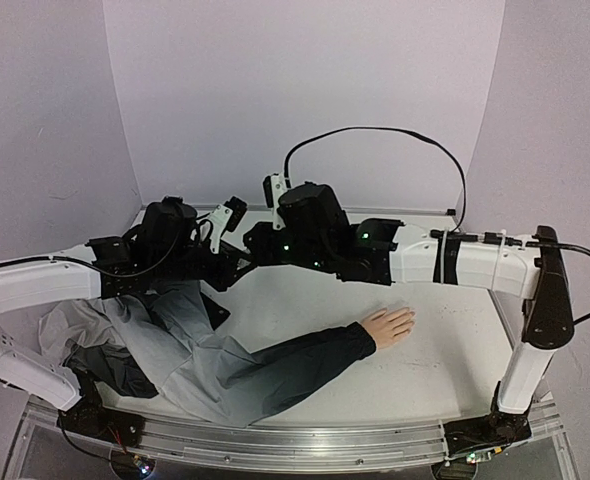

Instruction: Paint the nails

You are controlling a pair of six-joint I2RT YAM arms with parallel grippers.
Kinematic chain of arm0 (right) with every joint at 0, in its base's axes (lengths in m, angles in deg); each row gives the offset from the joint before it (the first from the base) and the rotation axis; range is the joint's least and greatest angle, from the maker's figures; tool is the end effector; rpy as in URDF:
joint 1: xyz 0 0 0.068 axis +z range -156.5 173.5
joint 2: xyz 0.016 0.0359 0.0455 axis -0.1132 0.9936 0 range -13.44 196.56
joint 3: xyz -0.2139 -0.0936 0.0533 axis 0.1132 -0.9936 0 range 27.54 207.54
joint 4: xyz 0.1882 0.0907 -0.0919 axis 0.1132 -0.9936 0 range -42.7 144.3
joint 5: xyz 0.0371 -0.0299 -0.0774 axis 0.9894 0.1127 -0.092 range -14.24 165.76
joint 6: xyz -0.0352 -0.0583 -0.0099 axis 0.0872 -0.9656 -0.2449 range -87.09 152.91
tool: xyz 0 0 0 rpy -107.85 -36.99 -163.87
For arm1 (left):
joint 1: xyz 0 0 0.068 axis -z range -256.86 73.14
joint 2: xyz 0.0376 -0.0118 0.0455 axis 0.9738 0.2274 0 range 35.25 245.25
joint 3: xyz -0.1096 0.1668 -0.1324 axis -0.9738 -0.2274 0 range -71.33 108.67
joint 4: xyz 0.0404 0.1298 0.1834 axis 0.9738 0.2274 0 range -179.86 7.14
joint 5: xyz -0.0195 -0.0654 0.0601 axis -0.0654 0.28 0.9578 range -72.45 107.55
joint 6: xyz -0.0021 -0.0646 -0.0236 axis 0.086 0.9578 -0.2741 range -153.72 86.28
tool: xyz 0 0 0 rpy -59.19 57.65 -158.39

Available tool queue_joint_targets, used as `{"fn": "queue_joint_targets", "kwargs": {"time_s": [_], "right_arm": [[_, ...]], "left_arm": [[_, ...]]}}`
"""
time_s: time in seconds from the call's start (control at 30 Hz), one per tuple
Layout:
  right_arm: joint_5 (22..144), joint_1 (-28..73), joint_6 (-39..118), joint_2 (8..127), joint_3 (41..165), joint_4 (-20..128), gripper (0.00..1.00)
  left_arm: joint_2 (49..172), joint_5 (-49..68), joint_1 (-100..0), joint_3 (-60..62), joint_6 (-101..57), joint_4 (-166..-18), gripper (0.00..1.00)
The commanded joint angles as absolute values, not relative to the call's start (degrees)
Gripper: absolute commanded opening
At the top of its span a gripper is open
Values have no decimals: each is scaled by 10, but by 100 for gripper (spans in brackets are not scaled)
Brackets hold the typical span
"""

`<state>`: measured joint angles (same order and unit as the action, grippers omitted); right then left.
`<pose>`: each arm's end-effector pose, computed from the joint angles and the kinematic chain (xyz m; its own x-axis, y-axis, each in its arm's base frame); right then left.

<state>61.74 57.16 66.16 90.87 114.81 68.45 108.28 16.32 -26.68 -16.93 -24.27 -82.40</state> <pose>0.1994 0.3722 0.3254 -0.4365 0.3171 -0.8419 -0.6250 0.5662 0.5373 0.1829 -0.2210 0.2659 -0.4060 0.2307 -0.8843 0.7233 0.6725 -0.1567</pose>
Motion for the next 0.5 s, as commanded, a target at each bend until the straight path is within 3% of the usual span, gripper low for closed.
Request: {"fn": "queue_joint_targets", "kwargs": {"time_s": [0.0, 0.07, 0.2, 0.33, 0.47], "right_arm": [[674, 590, 635, 898, 1180, 628, 5], [686, 587, 620, 884, 1172, 636, 11], [708, 572, 592, 841, 1136, 645, 42], [819, 533, 567, 775, 1057, 697, 68], [1013, 448, 584, 721, 949, 814, 78]], "left_arm": [[1060, 239, -303, -144, -239, -855, 0], [1046, 214, -304, -160, -253, -854, 0], [1019, 185, -304, -195, -257, -854, 0], [999, 144, -305, -219, -266, -853, 0], [983, 6, -308, -222, -291, -855, 0]]}}
